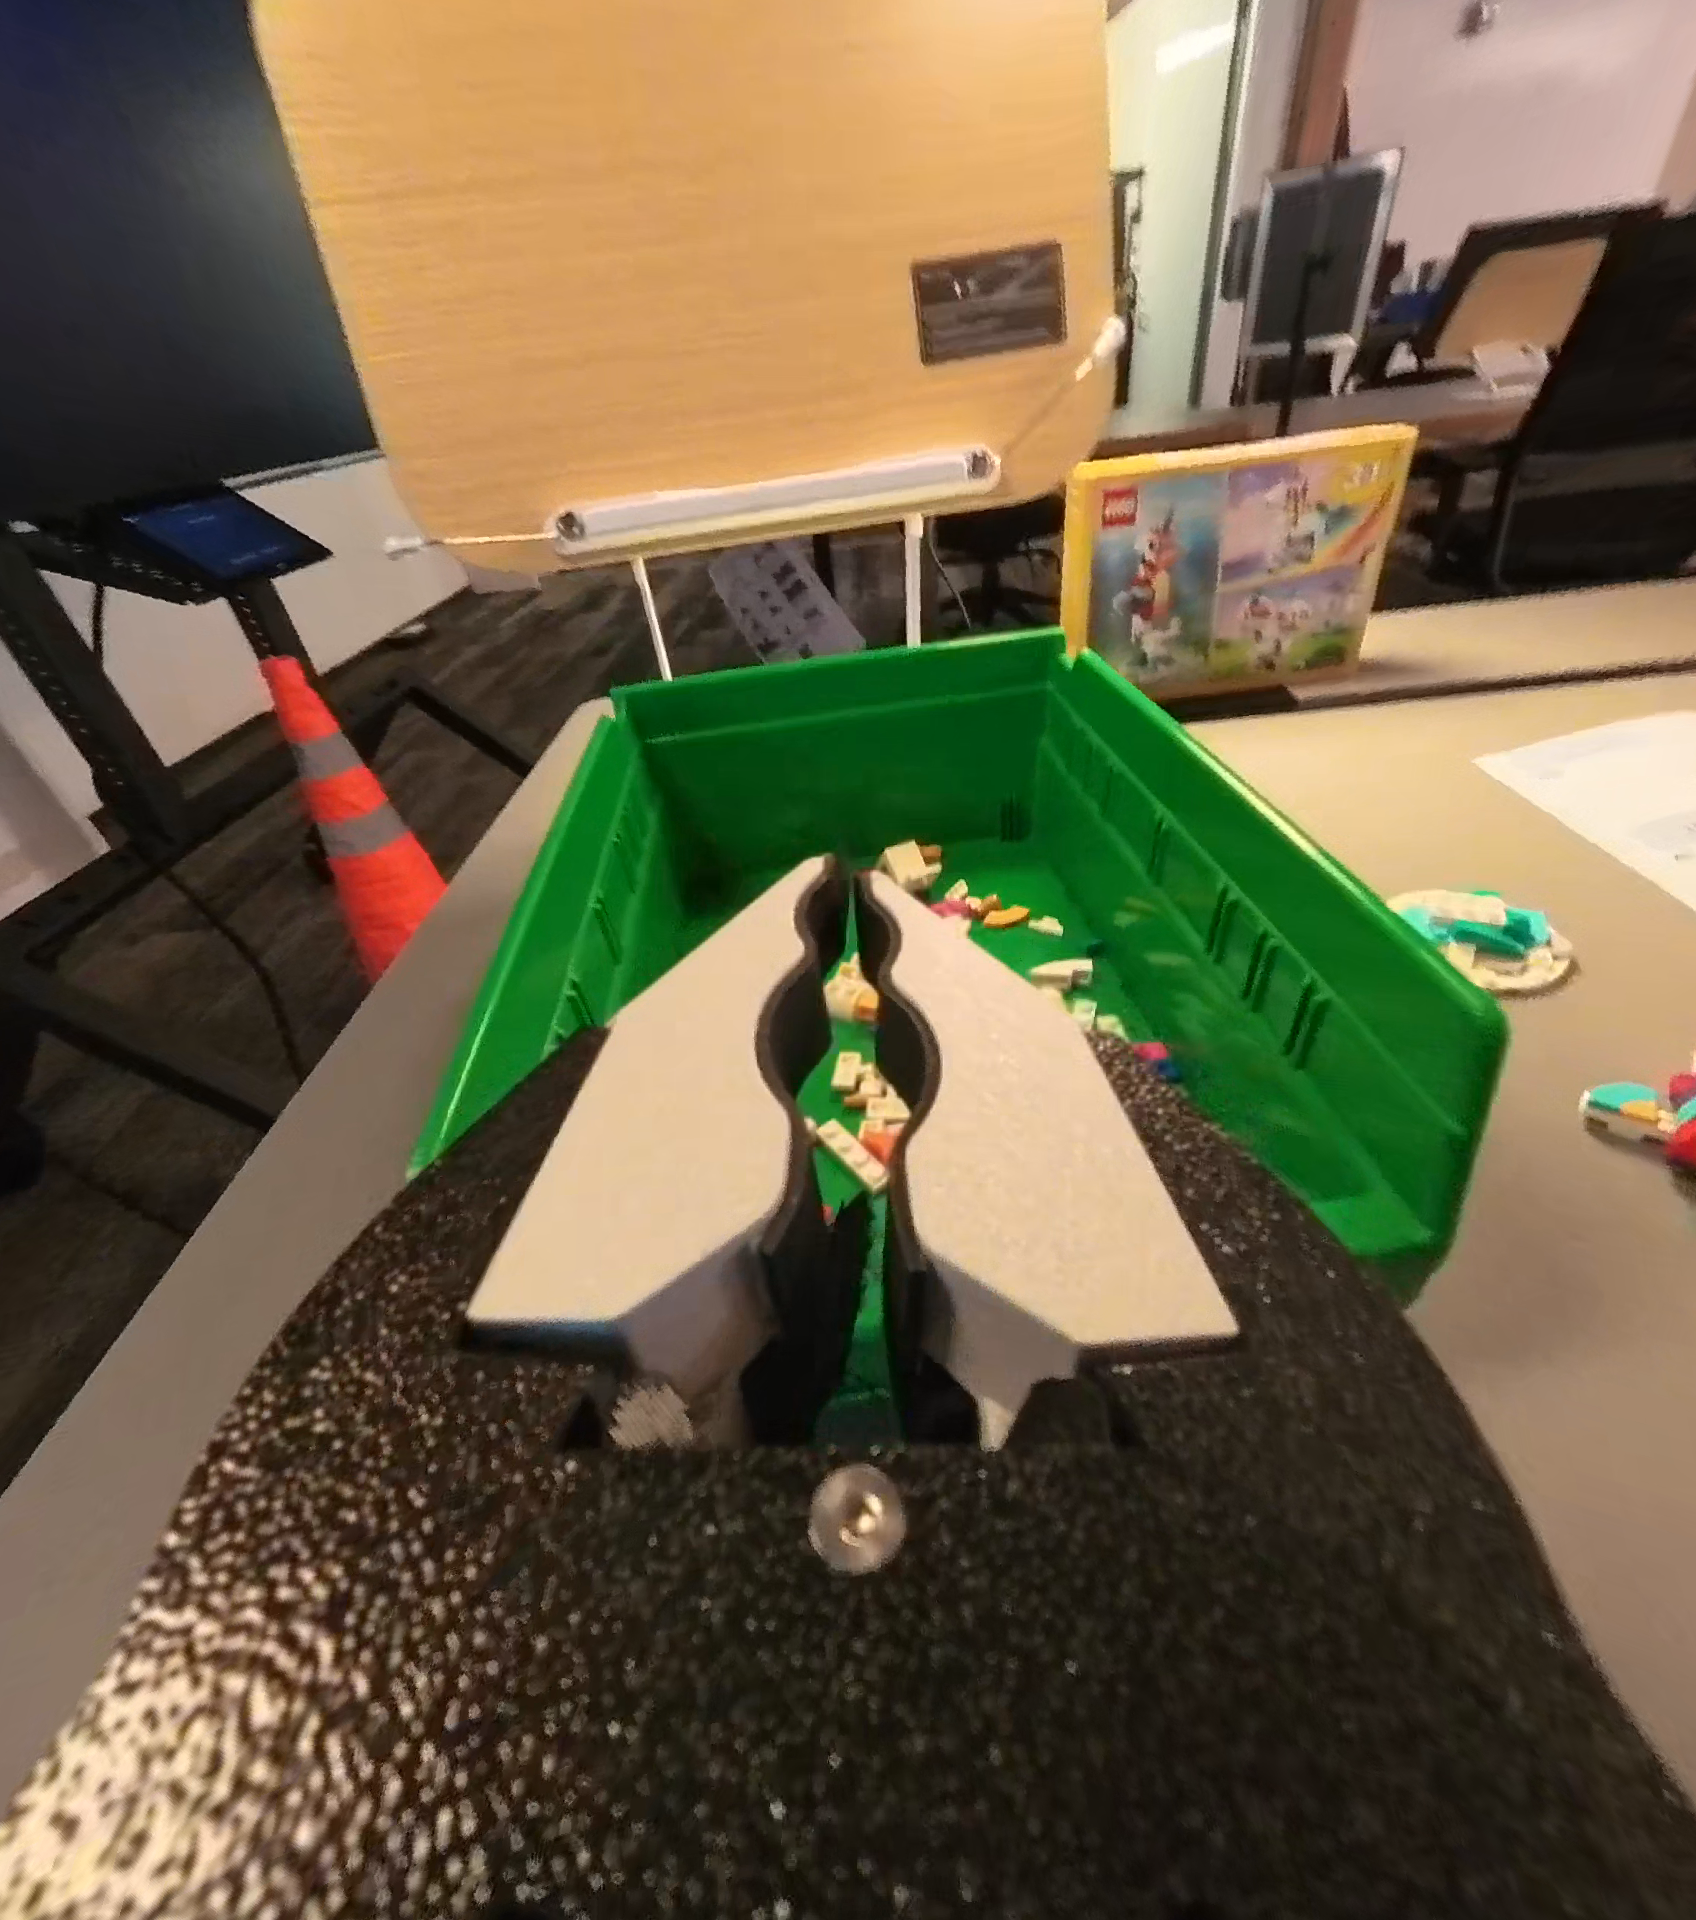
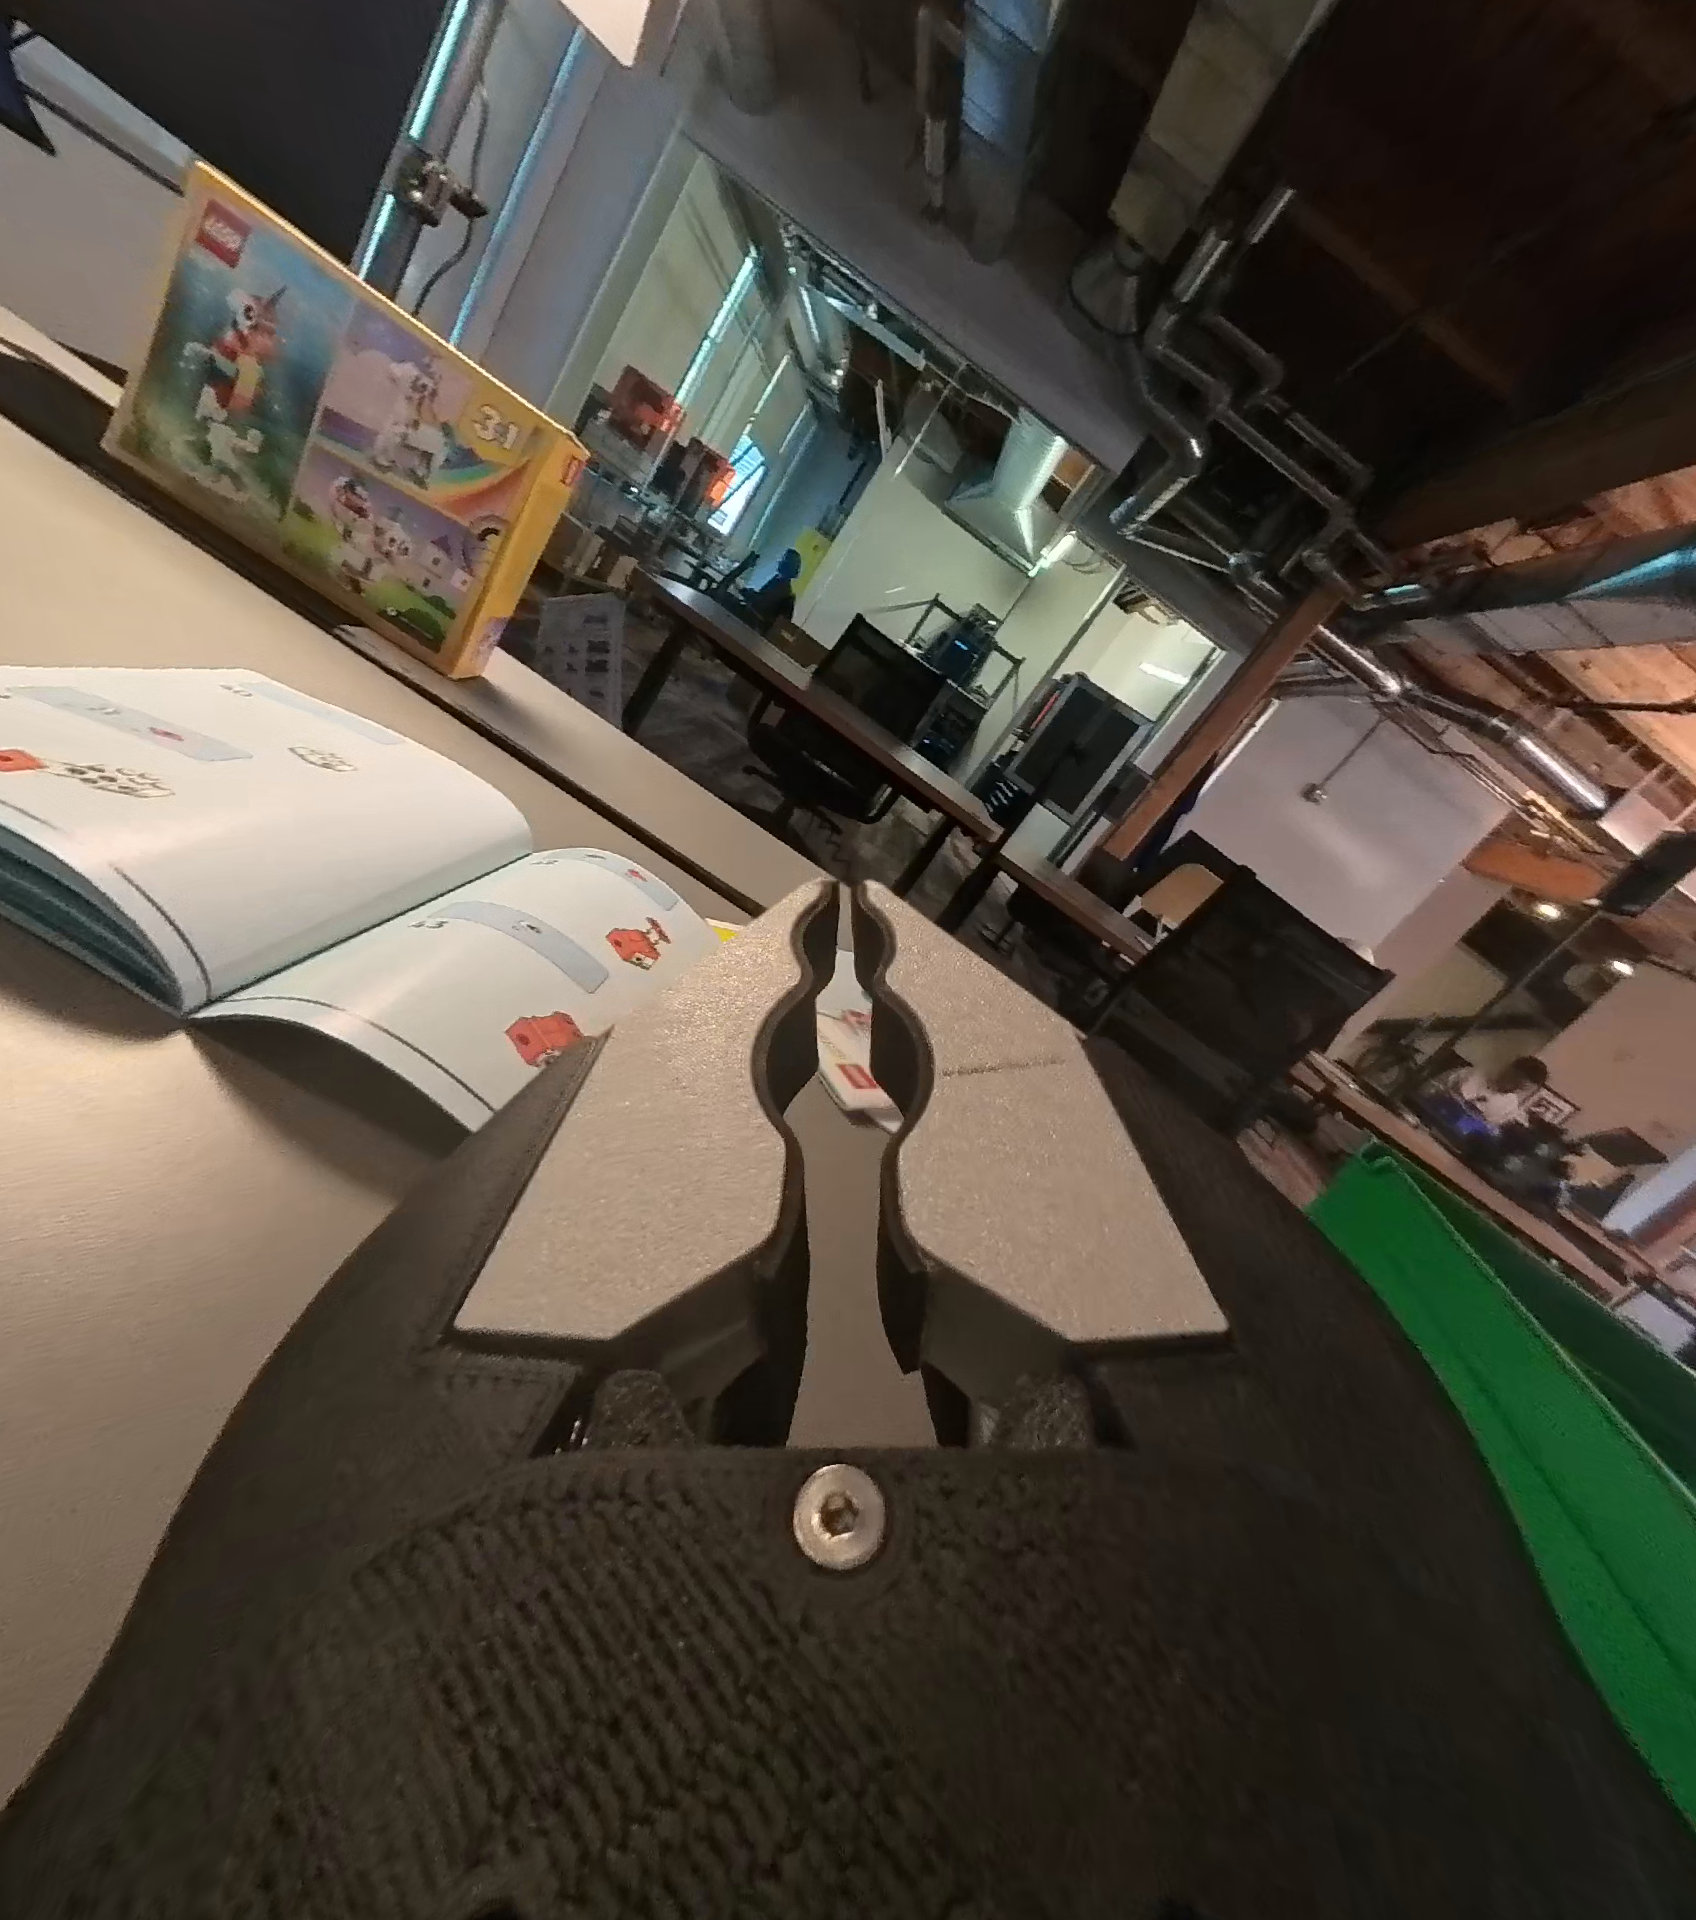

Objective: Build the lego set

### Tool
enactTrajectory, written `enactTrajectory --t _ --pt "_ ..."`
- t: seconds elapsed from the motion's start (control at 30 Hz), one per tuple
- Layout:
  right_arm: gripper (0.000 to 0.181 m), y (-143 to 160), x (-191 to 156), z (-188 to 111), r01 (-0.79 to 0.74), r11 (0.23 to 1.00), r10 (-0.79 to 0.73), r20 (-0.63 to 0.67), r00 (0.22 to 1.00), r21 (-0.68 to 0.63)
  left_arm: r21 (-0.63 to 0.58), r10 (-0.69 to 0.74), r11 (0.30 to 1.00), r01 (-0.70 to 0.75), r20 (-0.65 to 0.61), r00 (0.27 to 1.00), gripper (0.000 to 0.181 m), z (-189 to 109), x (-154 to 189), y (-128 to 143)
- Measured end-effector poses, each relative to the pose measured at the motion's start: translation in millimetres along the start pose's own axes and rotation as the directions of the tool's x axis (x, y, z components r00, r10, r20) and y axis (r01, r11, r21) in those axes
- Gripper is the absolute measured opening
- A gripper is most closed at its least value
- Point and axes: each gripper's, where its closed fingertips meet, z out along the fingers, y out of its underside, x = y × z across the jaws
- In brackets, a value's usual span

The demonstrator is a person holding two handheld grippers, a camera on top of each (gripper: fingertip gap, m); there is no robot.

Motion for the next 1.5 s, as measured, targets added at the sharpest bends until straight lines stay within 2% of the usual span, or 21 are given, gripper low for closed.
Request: enactTrajectory --t 0.13,0.2,0.33,0.47,0.53,0.67,0.77,1.03,1.2,1.37,1.43,1.5 --pt "0.0 3 4 1 -0.006 1.0 0.006 -0.019 1.0 -0.017 -0.12 0.13 0.983 -0.136 -0.061 0.99 0.0 14 -1 12" --pt "0.0 5 4 1 -0.002 1.0 0.001 -0.025 1.0 -0.025 -0.231 0.196 0.945 -0.233 -0.169 0.966 0.0 23 4 25" --pt "0.0 7 5 2 0.012 0.999 -0.013 -0.034 0.999 -0.039 -0.425 0.273 0.785 -0.451 -0.415 0.868 0.006 40 8 58" --pt "0.0 7 6 2 0.021 0.999 -0.022 -0.04 0.999 -0.044 -0.597 0.321 0.545 -0.588 -0.499 0.805 0.009 51 -16 82" --pt "0.0 8 6 2 0.023 0.999 -0.025 -0.041 0.999 -0.046 -0.64 0.294 0.44 -0.629 -0.559 0.775 0.011 50 -20 92" --pt "0.0 8 6 2 0.021 0.999 -0.023 -0.04 0.999 -0.049 -0.689 0.145 0.327 -0.647 -0.64 0.755 0.026 49 -15 116" --pt "0.0 9 6 3 0.02 0.999 -0.022 -0.037 0.999 -0.05 -0.718 0.105 0.252 -0.648 -0.646 0.756 0.03 48 -20 127" --pt "0.0 10 4 3 0.019 0.998 -0.02 -0.03 0.999 -0.053 -0.69 0.136 0.177 -0.701 -0.689 0.712 0.017 53 -19 136" --pt "0.0 11 4 3 0.02 0.998 -0.022 -0.028 0.999 -0.057 -0.697 0.109 0.175 -0.695 -0.688 0.718 0.007 52 -18 137" --pt "0.0 11 3 3 0.02 0.998 -0.021 -0.023 1.0 -0.055 -0.685 0.125 0.171 -0.708 -0.698 0.705 0.006 52 -19 136" --pt "0.0 11 3 3 0.021 0.998 -0.022 -0.022 1.0 -0.054 -0.672 0.179 0.194 -0.715 -0.692 0.699 0.006 54 -24 129" --pt "0.0 10 3 3 0.021 0.998 -0.022 -0.02 1.0 -0.054 -0.664 0.251 0.272 -0.696 -0.65 0.718 0.006 61 -27 110"
